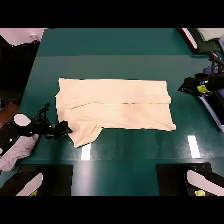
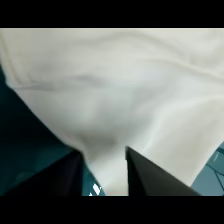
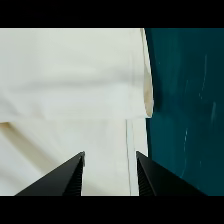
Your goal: Fold the shirts.
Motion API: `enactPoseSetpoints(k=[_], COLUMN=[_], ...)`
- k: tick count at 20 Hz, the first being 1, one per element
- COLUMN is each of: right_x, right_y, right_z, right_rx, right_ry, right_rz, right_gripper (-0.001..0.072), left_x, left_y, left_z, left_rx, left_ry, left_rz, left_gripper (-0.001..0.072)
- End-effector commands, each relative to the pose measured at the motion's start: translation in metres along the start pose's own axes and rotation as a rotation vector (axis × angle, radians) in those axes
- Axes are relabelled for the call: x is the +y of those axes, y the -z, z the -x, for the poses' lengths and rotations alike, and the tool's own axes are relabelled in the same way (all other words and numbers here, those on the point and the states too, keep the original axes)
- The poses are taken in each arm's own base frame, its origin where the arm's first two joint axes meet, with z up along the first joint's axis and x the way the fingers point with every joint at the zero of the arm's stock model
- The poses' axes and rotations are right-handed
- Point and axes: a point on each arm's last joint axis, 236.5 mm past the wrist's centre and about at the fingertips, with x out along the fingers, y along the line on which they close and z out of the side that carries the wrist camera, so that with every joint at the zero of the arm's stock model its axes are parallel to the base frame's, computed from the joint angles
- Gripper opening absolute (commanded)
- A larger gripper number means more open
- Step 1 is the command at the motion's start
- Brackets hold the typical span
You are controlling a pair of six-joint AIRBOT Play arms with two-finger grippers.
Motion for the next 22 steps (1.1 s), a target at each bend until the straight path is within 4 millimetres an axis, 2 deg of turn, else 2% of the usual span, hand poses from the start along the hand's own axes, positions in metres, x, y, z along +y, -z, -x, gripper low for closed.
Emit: enactPoseSetpoints(k=[1,2,4,8,9,10,11,13,17,18,19,20,22], right_x=[0.000,0.000,-0.003,-0.028,-0.032,-0.035,-0.038,-0.042,-0.050,-0.051,-0.052,-0.052,-0.053], right_y=[0.009,0.017,0.044,0.121,0.135,0.149,0.161,0.177,0.190,0.189,0.188,0.185,0.180], right_z=[0.000,0.001,0.001,-0.021,-0.028,-0.034,-0.040,-0.049,-0.065,-0.068,-0.071,-0.073,-0.074], right_rx=[0.039,0.071,0.183,0.414,0.438,0.458,0.476,0.488,0.476,0.464,0.451,0.435,0.417], right_ry=[0.000,0.000,0.003,0.045,0.044,0.042,0.039,0.036,0.046,0.048,0.051,0.052,0.054], right_rz=[0.001,0.002,0.038,0.015,0.019,0.018,0.028,0.031,0.014,0.013,0.011,0.012,0.013], right_gripper=[0.0388,0.0388,0.0388,0.0393,0.0480,0.0664,0.0670,0.0670,0.0658,0.0616,0.0527,0.0392,0.0174], left_x=[-0.009,-0.011,-0.016,-0.035,-0.038,-0.041,-0.042,-0.042,-0.042,-0.042,-0.042,-0.042,-0.042], left_y=[0.004,0.006,0.009,0.004,0.001,-0.003,-0.004,-0.003,-0.001,-0.001,-0.001,-0.001,0.001], left_z=[0.000,0.000,0.004,0.023,0.026,0.028,0.030,0.030,0.030,0.030,0.030,0.030,0.030], left_rx=[0.018,0.027,0.048,0.064,0.055,0.047,0.042,0.046,0.055,0.056,0.056,0.056,0.066], left_ry=[0.037,0.046,0.057,0.085,0.089,0.091,0.092,0.093,0.093,0.093,0.093,0.093,0.093], left_rz=[-0.022,-0.034,-0.069,-0.169,-0.176,-0.182,-0.185,-0.186,-0.187,-0.187,-0.187,-0.187,-0.189], left_gripper=[0.0026,0.0027,0.0027,0.0027,0.0027,0.0027,0.0027,0.0027,0.0027,0.0027,0.0027,0.0027,0.0026])
